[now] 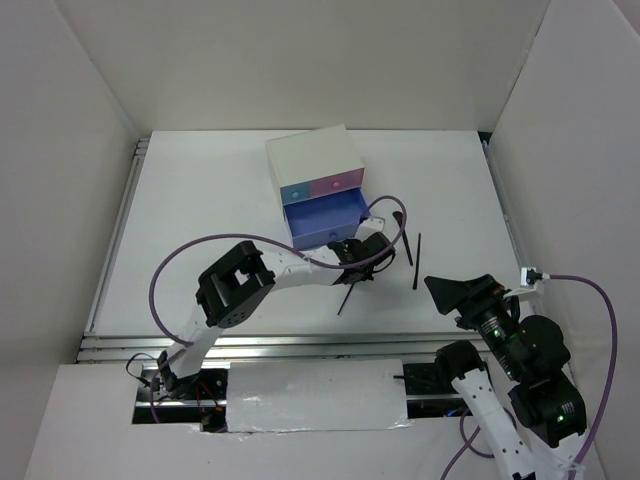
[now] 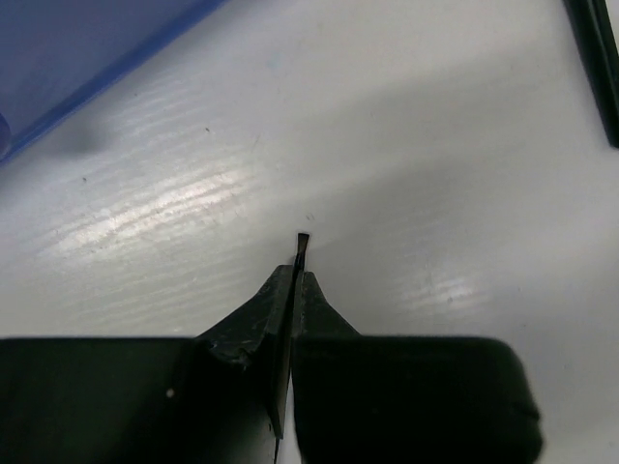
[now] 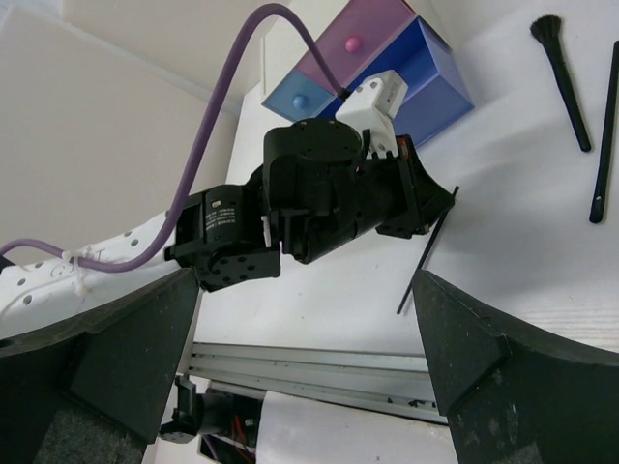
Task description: Organize the makeup
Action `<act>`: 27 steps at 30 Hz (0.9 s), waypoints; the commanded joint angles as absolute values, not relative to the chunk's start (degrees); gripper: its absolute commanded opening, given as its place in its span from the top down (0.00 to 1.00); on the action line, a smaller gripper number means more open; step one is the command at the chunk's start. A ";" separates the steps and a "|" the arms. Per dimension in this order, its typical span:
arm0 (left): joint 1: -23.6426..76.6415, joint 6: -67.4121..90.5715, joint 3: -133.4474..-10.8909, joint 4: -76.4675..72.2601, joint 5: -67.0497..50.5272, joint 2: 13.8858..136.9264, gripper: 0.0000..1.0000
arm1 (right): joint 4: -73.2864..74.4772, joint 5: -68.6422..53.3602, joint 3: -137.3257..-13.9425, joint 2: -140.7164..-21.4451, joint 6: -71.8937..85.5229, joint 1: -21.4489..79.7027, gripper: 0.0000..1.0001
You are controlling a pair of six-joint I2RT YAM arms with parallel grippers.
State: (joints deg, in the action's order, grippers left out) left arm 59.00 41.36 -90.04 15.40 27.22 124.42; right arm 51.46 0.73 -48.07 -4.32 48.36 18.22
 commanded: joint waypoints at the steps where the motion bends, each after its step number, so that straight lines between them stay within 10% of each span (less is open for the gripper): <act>1: 60.03 34.63 -88.77 17.75 23.56 121.73 1.00 | 48.96 0.26 -49.66 -5.19 48.25 18.11 0.00; 16: 58.98 23.11 -89.65 17.13 18.55 116.71 1.00 | 49.22 0.35 -49.66 -5.45 48.25 18.11 0.00; 23: 59.06 25.84 -89.12 20.21 18.10 116.55 0.48 | 49.75 0.79 -49.48 -5.36 47.73 18.11 0.00; 27: 58.89 24.70 -90.78 24.32 16.27 116.54 0.34 | 50.01 0.79 -49.48 -5.27 47.55 18.11 0.00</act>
State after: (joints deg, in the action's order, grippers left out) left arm 59.09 25.52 -88.47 20.62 18.15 117.99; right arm 51.51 0.64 -48.12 -4.38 48.31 18.22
